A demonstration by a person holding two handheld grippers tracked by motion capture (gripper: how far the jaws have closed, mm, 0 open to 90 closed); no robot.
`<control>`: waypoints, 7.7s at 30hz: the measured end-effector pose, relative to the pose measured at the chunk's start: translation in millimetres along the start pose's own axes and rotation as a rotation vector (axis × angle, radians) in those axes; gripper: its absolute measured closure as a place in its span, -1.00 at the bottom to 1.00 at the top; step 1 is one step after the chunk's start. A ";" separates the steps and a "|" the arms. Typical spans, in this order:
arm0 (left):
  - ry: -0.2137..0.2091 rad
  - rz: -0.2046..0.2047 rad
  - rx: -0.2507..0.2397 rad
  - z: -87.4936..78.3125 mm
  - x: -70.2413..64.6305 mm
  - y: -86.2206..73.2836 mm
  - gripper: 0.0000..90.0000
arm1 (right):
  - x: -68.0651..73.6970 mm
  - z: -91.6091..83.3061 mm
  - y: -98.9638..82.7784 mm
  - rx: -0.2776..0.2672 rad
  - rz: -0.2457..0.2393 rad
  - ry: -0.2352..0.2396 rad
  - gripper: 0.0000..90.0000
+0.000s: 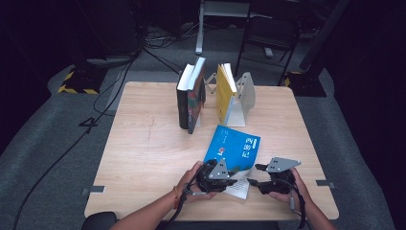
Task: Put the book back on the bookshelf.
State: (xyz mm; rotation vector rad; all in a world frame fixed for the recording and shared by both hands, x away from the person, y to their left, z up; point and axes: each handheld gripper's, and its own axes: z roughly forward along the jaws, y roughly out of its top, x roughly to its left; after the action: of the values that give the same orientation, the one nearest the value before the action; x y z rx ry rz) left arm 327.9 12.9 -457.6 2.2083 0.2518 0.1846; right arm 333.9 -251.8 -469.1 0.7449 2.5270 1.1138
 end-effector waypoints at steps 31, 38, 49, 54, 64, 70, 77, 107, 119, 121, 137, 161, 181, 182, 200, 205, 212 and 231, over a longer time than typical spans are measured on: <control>0.254 0.041 0.040 6.1 -8.5 -2.7 0.55 | -0.9 -0.9 24.8 -0.133 0.005 -0.050 -0.31; 0.124 0.011 0.016 -18.1 10.3 -14.7 0.65 | -0.5 -12.9 31.7 -0.156 -0.051 0.011 -0.41; 0.019 -0.037 0.009 -51.0 26.0 -36.6 0.60 | -2.3 33.8 41.3 -0.031 -0.155 0.065 -0.39; -0.036 -0.095 -0.041 -64.6 36.2 -48.9 0.57 | -6.3 41.5 35.8 -0.051 -0.179 0.075 -0.20; 0.049 -0.027 0.027 -63.8 34.5 -43.5 0.48 | 7.9 31.6 28.6 -0.117 -0.254 0.036 0.32; 0.087 0.006 0.061 -56.9 45.2 -32.9 0.43 | 9.2 22.1 26.1 -0.120 -0.239 0.019 0.44; 0.063 -0.070 0.038 -53.2 55.7 -24.3 0.05 | 14.2 13.6 29.9 -0.114 -0.237 -0.009 0.55; 0.072 -0.046 0.058 -71.5 43.4 -29.5 0.04 | -9.3 13.3 20.4 -0.082 -0.297 -0.043 0.44; 0.256 -0.043 0.198 -60.2 25.2 -17.7 -0.03 | 13.2 18.2 37.5 -0.027 -0.325 -0.073 0.51; 0.274 -0.039 0.254 -54.3 30.9 -25.1 0.12 | 16.3 19.4 40.3 -0.019 -0.333 -0.075 0.51; 0.180 0.000 0.198 -61.7 51.7 -45.9 0.42 | -13.3 25.4 27.1 -0.119 -0.204 0.093 0.28; 0.320 -0.080 0.226 -17.8 9.2 -3.9 0.00 | 41.8 21.9 64.4 -0.061 -0.330 0.000 0.52; 0.340 -0.016 0.121 -38.6 14.2 3.2 0.70 | -25.8 3.0 32.4 -0.156 -0.045 -0.001 -0.19; 0.338 -0.020 0.121 -40.5 15.2 4.1 0.70 | -31.3 5.2 28.5 -0.133 -0.025 -0.007 -0.19; 0.336 -0.052 -0.007 -70.3 25.2 6.4 0.70 | -47.4 53.6 13.9 0.001 0.014 0.000 -0.08; 0.304 -0.040 -0.012 -69.1 23.6 7.2 0.70 | -44.8 61.0 13.6 -0.016 0.010 0.054 -0.11; 0.204 -0.079 0.000 -67.3 27.6 7.3 0.67 | -42.7 41.7 16.8 -0.146 0.023 0.074 0.08; 0.094 -0.034 -0.078 -62.7 24.2 23.0 0.64 | -39.8 -2.2 39.9 -0.306 0.007 0.039 0.38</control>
State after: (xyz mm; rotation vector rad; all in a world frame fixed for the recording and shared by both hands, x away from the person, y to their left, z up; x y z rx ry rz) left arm 340.2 53.4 -400.4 2.1193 0.3284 0.2748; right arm 379.5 -252.7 -436.0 0.6542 2.3077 1.4849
